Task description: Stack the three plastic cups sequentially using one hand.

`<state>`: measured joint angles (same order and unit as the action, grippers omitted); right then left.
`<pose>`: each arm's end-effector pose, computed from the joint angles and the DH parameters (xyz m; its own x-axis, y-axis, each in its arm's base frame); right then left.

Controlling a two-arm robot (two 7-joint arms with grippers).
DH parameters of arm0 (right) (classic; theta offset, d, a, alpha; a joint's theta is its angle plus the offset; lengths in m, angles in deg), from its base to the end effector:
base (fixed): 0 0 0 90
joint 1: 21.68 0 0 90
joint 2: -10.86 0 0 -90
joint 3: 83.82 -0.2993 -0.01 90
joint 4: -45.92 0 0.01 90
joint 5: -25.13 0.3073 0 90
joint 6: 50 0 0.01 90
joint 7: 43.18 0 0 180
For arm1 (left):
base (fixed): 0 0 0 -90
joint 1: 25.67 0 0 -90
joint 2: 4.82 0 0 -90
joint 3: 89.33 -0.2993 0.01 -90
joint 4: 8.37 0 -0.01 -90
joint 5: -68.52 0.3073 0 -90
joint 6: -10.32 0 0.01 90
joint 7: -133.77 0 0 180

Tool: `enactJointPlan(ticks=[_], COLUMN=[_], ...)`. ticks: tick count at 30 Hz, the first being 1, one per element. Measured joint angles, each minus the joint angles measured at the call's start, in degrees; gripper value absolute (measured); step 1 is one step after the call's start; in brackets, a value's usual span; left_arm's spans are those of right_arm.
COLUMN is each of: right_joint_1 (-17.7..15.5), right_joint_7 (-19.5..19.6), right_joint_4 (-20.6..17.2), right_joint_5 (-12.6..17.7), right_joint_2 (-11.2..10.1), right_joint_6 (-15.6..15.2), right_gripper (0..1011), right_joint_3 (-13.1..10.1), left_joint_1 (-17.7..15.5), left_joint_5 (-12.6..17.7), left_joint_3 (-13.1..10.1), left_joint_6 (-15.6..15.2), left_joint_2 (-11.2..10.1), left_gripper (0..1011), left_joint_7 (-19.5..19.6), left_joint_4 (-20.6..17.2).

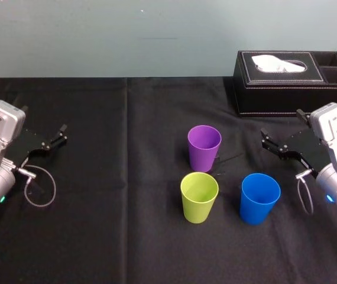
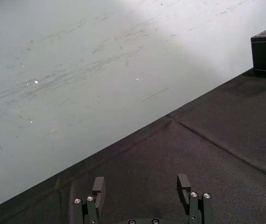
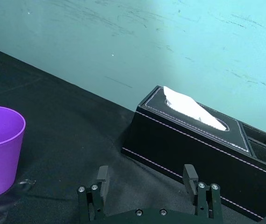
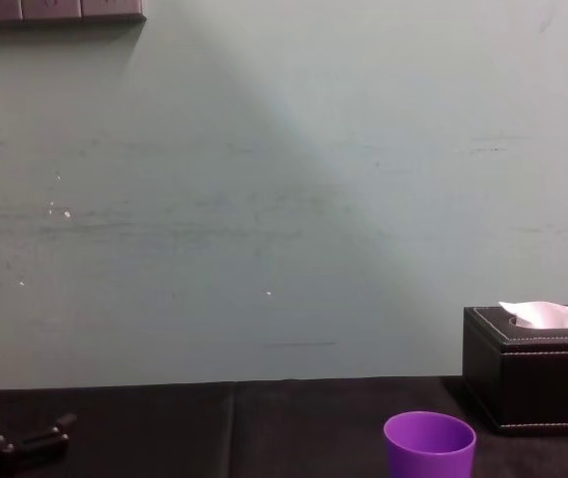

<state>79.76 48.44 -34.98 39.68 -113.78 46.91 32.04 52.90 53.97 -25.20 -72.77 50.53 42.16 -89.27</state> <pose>0.3582 -0.0883 -0.3094 0.2922 -0.8803 0.3737 0.9553 0.2873 -0.0700 0.3582 0.0884 -0.3095 0.2926 0.8802 0.3737 -0.9552 0.2876 0.0704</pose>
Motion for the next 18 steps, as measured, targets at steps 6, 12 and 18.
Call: enactJointPlan(ticks=[6, 12, 18], right_joint_1=[0.0, 0.0, 0.0], right_joint_7=[0.0, 0.0, 0.0], right_joint_4=[0.0, 0.0, 0.0], right_joint_5=[0.0, 0.0, 0.0], right_joint_2=[0.0, 0.0, 0.0], right_joint_6=[0.0, 0.0, 0.0], right_gripper=[1002, 1002, 1002], right_joint_3=[0.0, 0.0, 0.0], left_joint_1=[0.0, 0.0, 0.0], left_joint_5=[0.0, 0.0, 0.0], left_joint_3=[0.0, 0.0, 0.0], left_joint_6=[0.0, 0.0, 0.0], left_joint_2=[0.0, 0.0, 0.0], left_gripper=[1011, 1011, 1011], left_joint_7=[0.0, 0.0, 0.0], left_joint_4=[0.0, 0.0, 0.0])
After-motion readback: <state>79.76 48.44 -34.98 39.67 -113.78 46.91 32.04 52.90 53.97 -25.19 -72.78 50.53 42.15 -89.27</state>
